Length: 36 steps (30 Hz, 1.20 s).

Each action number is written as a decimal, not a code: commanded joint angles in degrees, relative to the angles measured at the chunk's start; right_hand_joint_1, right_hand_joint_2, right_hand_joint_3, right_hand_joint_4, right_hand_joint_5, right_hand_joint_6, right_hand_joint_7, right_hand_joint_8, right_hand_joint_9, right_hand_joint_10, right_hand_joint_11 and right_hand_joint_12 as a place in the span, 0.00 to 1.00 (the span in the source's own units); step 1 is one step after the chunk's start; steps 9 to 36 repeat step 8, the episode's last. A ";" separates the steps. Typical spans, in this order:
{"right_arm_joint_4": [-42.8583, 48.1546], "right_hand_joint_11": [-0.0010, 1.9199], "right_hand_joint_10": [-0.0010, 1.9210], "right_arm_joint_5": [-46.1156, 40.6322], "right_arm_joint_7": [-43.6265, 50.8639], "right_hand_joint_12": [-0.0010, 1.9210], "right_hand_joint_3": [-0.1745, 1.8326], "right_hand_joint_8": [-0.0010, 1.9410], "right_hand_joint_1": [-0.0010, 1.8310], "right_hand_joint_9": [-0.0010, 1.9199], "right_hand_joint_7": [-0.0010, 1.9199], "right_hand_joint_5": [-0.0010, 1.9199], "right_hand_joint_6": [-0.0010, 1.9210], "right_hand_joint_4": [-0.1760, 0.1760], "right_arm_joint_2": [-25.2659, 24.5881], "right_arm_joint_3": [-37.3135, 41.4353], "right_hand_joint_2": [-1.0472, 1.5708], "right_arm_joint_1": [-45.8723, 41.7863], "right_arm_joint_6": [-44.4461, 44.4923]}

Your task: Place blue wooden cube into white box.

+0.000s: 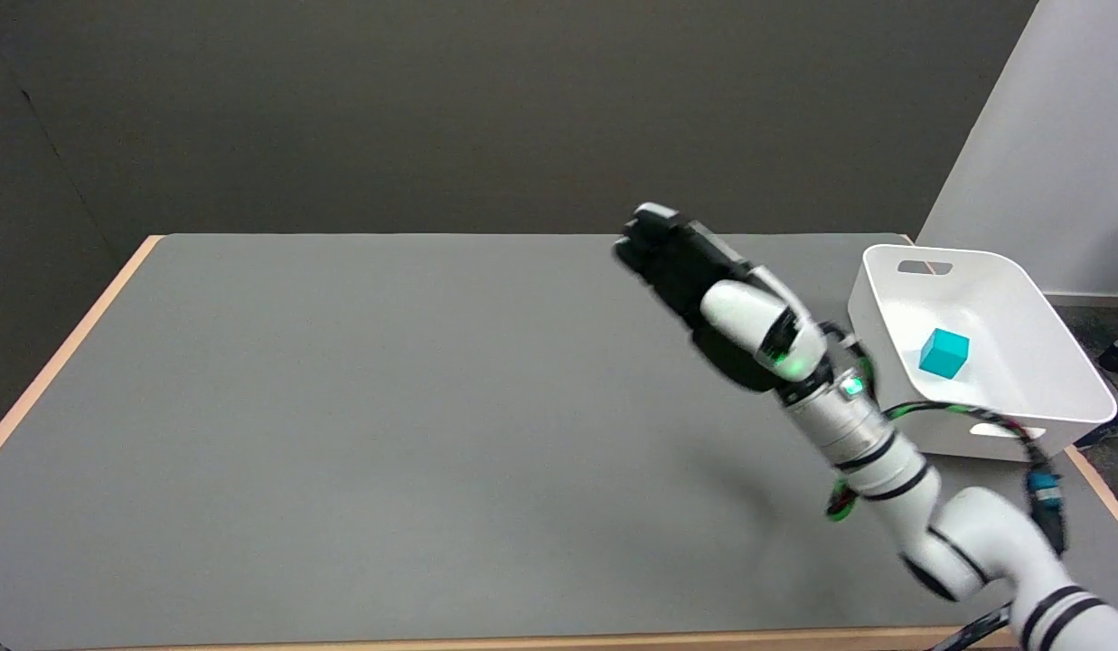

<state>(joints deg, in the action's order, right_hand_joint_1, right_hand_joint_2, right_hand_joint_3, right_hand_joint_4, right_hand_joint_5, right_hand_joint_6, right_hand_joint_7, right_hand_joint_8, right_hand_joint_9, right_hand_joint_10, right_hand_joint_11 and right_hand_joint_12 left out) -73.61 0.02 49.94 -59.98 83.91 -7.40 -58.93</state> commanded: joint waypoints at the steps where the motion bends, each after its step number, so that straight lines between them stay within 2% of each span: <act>1: 7.81 0.00 0.09 -1.76 -8.24 0.10 0.62 0.07 0.31 0.01 0.02 0.03 0.24 0.12 -6.12 -18.93 0.72 5.60 -10.71; 2: 8.39 0.00 0.12 -2.10 -8.24 0.10 0.62 0.10 0.26 0.00 0.00 0.03 0.21 0.12 -6.54 -18.88 0.74 5.60 -10.82; 4: 9.18 0.00 0.11 -2.68 -8.58 0.03 0.63 0.10 0.28 0.00 0.00 0.02 0.21 0.13 -6.98 -18.64 0.74 5.60 -10.89; 8: 10.38 0.00 0.10 -4.02 -8.64 0.01 0.63 0.09 0.31 0.00 0.01 0.02 0.20 0.12 -7.16 -18.45 0.73 5.60 -10.70; 36: 10.38 0.00 0.10 -4.02 -8.64 0.01 0.63 0.09 0.31 0.00 0.01 0.02 0.20 0.12 -7.16 -18.45 0.73 5.60 -10.70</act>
